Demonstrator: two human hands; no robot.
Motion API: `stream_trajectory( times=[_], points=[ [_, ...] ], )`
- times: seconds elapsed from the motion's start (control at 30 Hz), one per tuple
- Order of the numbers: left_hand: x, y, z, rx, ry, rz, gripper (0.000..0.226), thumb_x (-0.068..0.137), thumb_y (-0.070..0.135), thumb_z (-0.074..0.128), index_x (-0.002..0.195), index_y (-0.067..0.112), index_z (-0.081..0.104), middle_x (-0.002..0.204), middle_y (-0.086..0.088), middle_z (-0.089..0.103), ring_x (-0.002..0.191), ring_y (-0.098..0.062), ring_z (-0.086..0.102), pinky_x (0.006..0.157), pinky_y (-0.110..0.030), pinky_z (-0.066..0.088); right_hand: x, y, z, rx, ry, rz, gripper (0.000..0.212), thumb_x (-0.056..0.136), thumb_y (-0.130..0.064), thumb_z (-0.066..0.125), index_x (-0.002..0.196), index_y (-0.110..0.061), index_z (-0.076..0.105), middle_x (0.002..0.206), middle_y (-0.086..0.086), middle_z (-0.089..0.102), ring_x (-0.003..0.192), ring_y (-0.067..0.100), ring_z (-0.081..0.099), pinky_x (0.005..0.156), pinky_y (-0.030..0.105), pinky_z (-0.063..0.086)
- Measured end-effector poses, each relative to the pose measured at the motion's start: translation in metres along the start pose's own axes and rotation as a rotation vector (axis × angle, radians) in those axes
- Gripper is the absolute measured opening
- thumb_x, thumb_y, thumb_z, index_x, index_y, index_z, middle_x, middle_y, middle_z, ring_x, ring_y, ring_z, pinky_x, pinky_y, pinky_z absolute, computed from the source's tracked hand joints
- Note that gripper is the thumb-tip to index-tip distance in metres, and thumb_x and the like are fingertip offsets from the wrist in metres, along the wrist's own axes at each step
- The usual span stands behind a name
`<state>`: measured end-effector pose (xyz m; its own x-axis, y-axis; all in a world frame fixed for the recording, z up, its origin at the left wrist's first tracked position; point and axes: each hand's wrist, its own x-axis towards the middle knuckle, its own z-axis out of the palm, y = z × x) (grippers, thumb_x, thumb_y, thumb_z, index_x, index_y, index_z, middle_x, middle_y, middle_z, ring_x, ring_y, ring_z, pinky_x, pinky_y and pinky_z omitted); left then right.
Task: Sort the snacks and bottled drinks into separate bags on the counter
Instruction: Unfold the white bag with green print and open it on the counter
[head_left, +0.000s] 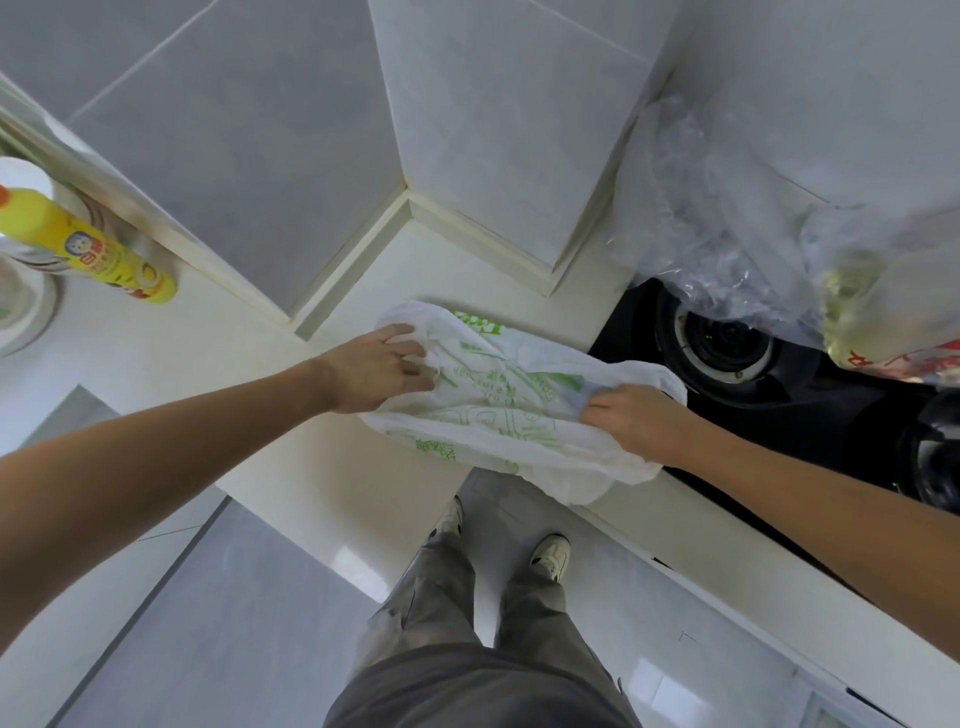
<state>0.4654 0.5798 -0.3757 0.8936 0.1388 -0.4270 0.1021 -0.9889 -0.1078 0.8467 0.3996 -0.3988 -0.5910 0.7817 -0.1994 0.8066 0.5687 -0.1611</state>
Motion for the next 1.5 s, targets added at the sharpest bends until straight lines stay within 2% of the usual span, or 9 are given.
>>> stream_trajectory(
  times=[0.1,0.23,0.5,0.73,0.93,1.03,1.17,1.33,1.5],
  points=[
    [0.005,0.005,-0.009,-0.068,-0.131,-0.144,0.06,0.091,0.053,0.057,0.146,0.032,0.045,0.129,0.006,0.061,0.131,-0.023,0.042,0.117,-0.041,0.025,0.0,-0.003,-0.008,-0.019,-0.047,0.046,0.021,0.076,-0.022,0.088,0.088,-0.018,0.07,0.083,-0.003,0.069,0.071,0.017,0.068,0.044,0.027,0.041],
    [0.007,0.005,-0.018,-0.123,-0.191,-0.344,0.078,0.078,0.074,0.053,0.145,0.034,0.041,0.129,0.002,0.058,0.131,-0.023,0.043,0.113,-0.036,0.03,0.002,0.001,-0.024,-0.1,-0.37,0.294,0.055,0.09,-0.064,0.058,0.13,-0.027,0.064,0.124,-0.004,0.068,0.109,0.018,0.065,0.084,0.032,0.05],
    [0.001,-0.012,-0.023,-0.078,-0.177,-0.473,0.112,0.068,0.088,0.053,0.153,0.018,0.03,0.139,-0.006,0.047,0.131,-0.025,0.042,0.114,-0.037,0.03,0.013,0.008,-0.051,0.011,-0.279,0.397,0.104,0.077,-0.077,0.063,0.162,-0.031,0.024,0.157,-0.005,0.043,0.144,0.018,0.043,0.101,0.042,0.051],
    [-0.007,-0.02,-0.02,-0.018,-0.112,-0.659,0.121,0.072,0.083,0.057,0.159,0.007,0.02,0.161,-0.006,0.03,0.149,-0.026,0.029,0.121,-0.038,0.027,0.039,0.009,-0.057,0.008,-0.139,0.481,0.119,0.077,-0.071,0.067,0.164,-0.038,-0.006,0.108,0.0,0.056,0.075,0.023,0.059,0.045,0.026,0.032],
    [-0.019,-0.021,0.0,0.002,0.115,-0.263,0.075,0.074,0.044,0.083,0.134,0.006,0.058,0.138,-0.022,0.056,0.124,-0.039,0.055,0.103,-0.047,0.046,0.036,0.024,-0.027,-0.116,-0.084,0.398,0.068,0.087,-0.049,0.074,0.142,-0.018,0.049,0.122,0.002,0.064,0.102,0.026,0.067,0.064,0.037,0.053],
    [-0.031,-0.023,0.018,0.074,0.365,-0.06,0.042,0.095,0.022,0.062,0.135,0.009,0.059,0.143,-0.019,0.057,0.132,-0.042,0.053,0.119,-0.045,0.03,0.025,0.031,-0.015,-0.248,0.016,0.177,0.038,0.087,-0.012,0.071,0.123,-0.014,0.059,0.118,0.005,0.062,0.105,0.029,0.062,0.079,0.042,0.054],
    [-0.037,-0.021,0.019,0.089,0.367,-0.103,0.052,0.096,0.019,0.066,0.146,0.017,0.055,0.158,-0.01,0.046,0.14,-0.038,0.048,0.116,-0.045,0.025,0.011,0.034,-0.009,-0.364,0.12,0.177,0.032,0.081,0.0,0.066,0.11,-0.012,0.064,0.105,0.006,0.065,0.09,0.033,0.06,0.087,0.043,0.048],
    [-0.028,-0.013,0.008,-0.019,0.252,-0.357,0.067,0.087,0.047,0.069,0.145,0.016,0.055,0.158,-0.014,0.044,0.135,-0.038,0.047,0.112,-0.055,0.033,0.022,0.014,-0.008,0.003,0.26,0.639,0.021,0.092,-0.022,0.073,0.109,-0.012,0.068,0.098,0.008,0.071,0.082,0.033,0.068,0.071,0.039,0.048],
    [-0.017,-0.006,-0.002,-0.129,0.158,-0.442,0.085,0.079,0.072,0.06,0.148,0.024,0.05,0.147,-0.013,0.048,0.131,-0.04,0.044,0.103,-0.055,0.037,0.037,0.001,-0.008,0.128,0.141,0.83,0.063,0.082,-0.064,0.072,0.124,-0.018,0.065,0.113,0.01,0.066,0.096,0.032,0.066,0.083,0.047,0.053]
  ],
)
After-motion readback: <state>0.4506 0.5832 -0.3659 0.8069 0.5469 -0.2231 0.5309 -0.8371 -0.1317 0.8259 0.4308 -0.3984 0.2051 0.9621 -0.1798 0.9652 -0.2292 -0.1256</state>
